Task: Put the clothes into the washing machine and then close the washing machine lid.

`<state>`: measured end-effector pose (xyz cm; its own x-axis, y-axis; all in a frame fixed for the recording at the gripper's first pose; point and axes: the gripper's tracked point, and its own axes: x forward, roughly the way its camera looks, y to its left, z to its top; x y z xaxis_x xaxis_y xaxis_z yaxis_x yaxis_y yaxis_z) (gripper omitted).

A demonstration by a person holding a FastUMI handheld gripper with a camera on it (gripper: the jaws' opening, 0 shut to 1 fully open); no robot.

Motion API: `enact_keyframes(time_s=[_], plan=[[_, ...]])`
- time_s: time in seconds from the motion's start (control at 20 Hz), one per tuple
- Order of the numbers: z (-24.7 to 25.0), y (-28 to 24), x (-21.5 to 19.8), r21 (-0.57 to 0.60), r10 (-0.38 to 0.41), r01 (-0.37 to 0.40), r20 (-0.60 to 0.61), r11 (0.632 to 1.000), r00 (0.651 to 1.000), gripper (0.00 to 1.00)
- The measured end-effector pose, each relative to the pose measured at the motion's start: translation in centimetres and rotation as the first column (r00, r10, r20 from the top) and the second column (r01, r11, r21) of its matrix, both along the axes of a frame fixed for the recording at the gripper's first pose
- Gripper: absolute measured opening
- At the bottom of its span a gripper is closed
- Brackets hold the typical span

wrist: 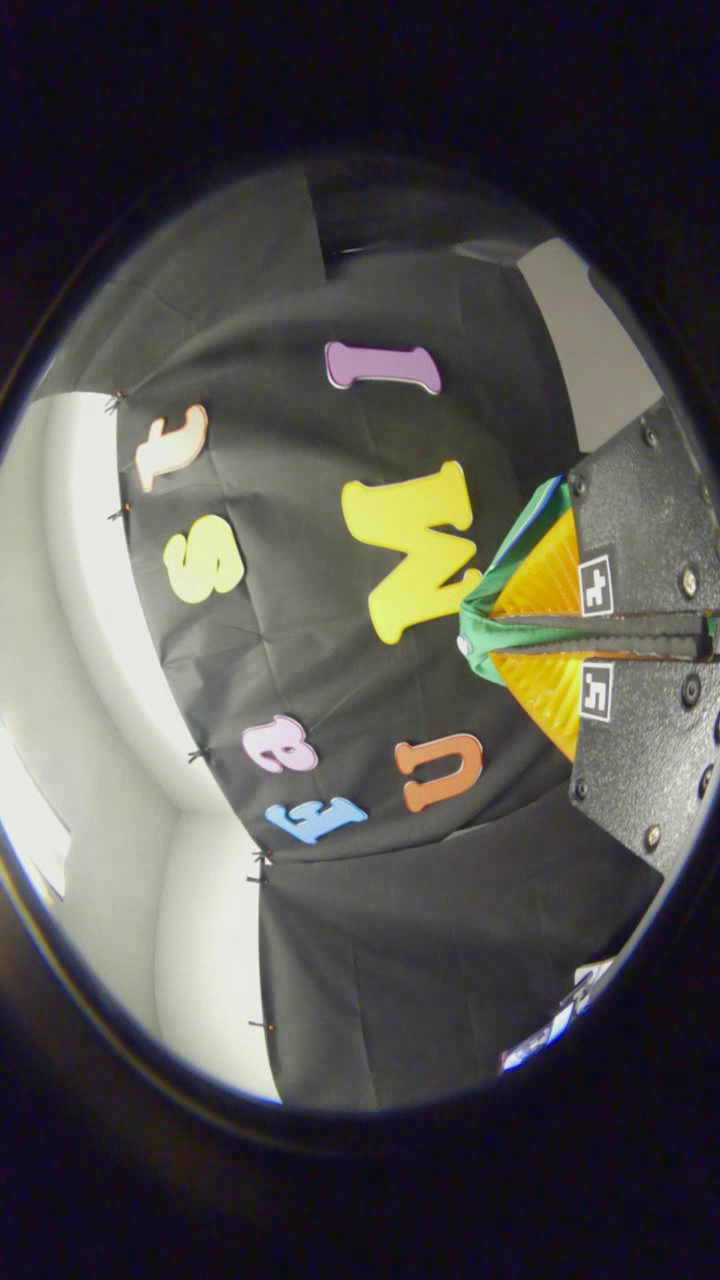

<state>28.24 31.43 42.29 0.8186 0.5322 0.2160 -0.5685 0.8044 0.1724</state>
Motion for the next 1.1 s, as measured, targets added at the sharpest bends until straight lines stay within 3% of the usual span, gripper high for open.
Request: enact_keyframes(time_s=[0.5,0.85,1.1], plan=[[-9.4,9.0,7.9,-0.040,0.046,-0.056,-0.213,0.998,0.976,0.04],[-19.3,12.2,13.8,-0.083,0.018,-0.055,-0.390,0.995,0.921,0.04],[-27.1,13.2,17.5,-0.126,-0.050,-0.016,-0.506,0.992,0.861,0.04]])
